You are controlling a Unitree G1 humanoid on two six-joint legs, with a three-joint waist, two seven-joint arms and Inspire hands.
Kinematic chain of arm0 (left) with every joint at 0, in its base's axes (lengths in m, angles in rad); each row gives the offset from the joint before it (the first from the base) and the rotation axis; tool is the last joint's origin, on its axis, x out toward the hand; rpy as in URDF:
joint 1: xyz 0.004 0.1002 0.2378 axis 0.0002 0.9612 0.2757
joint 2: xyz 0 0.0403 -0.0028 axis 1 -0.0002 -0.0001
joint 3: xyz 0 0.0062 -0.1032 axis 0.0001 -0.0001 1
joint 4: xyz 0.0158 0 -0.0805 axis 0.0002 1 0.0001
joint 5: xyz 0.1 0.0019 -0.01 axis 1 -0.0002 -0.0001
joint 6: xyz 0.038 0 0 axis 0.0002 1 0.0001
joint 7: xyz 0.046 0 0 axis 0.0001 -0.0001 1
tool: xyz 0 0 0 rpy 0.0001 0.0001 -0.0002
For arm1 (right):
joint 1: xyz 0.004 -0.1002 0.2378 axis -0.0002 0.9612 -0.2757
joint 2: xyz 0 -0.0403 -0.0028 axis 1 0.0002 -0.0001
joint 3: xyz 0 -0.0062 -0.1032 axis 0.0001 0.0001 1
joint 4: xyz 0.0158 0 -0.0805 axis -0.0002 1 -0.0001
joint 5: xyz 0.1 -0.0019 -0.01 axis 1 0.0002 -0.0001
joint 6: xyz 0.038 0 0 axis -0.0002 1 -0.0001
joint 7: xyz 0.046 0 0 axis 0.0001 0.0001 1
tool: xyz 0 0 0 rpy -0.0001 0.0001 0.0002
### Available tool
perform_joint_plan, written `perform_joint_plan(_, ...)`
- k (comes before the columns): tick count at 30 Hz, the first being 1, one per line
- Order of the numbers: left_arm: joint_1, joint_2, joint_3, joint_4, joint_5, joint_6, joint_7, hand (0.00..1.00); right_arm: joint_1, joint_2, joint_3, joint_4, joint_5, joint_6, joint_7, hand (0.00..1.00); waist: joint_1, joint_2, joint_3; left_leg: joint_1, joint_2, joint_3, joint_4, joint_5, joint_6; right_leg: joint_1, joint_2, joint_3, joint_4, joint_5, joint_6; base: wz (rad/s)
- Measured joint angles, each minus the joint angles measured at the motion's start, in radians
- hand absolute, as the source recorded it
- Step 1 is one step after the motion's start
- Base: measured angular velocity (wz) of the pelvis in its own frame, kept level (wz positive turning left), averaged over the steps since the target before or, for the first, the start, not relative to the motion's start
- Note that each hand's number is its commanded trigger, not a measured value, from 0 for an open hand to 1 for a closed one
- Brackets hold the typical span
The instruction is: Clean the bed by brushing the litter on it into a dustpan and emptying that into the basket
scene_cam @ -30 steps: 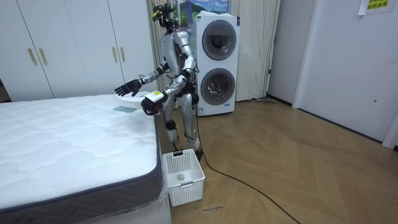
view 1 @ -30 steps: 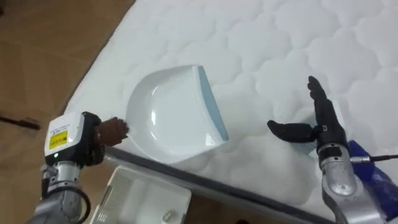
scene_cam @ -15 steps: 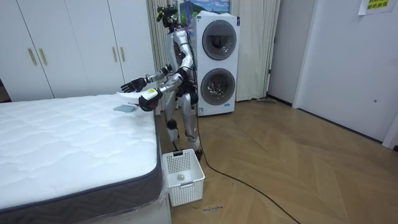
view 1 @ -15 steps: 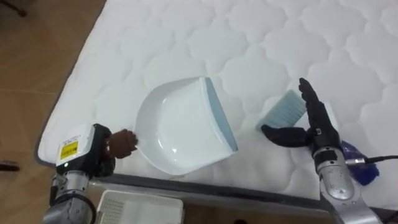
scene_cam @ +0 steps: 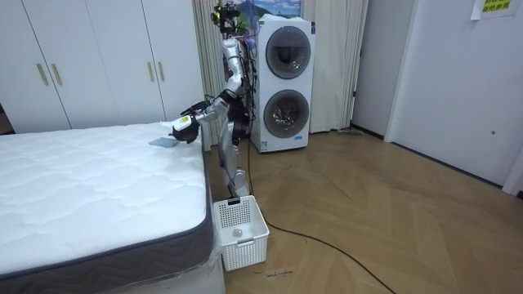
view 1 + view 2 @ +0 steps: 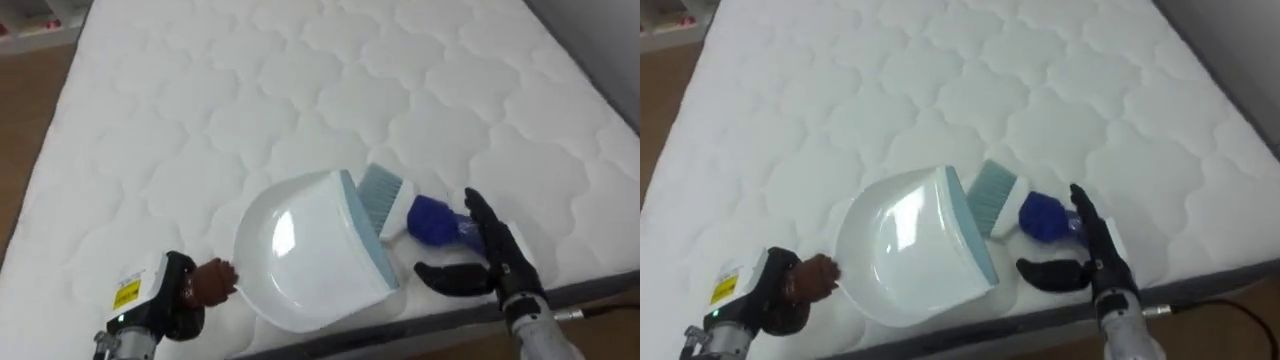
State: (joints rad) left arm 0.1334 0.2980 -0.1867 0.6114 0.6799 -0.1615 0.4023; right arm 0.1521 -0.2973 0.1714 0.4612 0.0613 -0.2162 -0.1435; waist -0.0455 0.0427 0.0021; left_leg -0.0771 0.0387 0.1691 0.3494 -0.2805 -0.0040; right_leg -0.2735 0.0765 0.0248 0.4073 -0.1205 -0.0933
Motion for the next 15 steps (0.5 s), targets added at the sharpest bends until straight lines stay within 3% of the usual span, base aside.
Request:
perform_joint_plan(6, 0.040, -0.019, 0.000, 0.038, 0.000, 0.001, -0.017, 0.00, 0.026, 0.005, -0.026, 0.063, 0.032, -0.001, 0.013, 0.00, -0.008, 0.000, 0.0003, 0.072, 0.002, -0.011, -0.053, 0.000, -0.003, 0.072, 0.021, 0.015, -0.055, 0.007, -0.004, 0.00)
perform_joint_plan(15, 0.065, -0.040, 0.036, 0.127, -0.033, -0.003, -0.017, 0.00, 0.027, 0.057, -0.135, 0.308, 0.132, -0.002, -0.077, 0.00, -0.005, 0.004, 0.0001, 0.167, 0.004, -0.022, -0.121, 0.001, -0.001, 0.149, 0.039, 0.030, -0.102, 0.000, -0.007, -0.09)
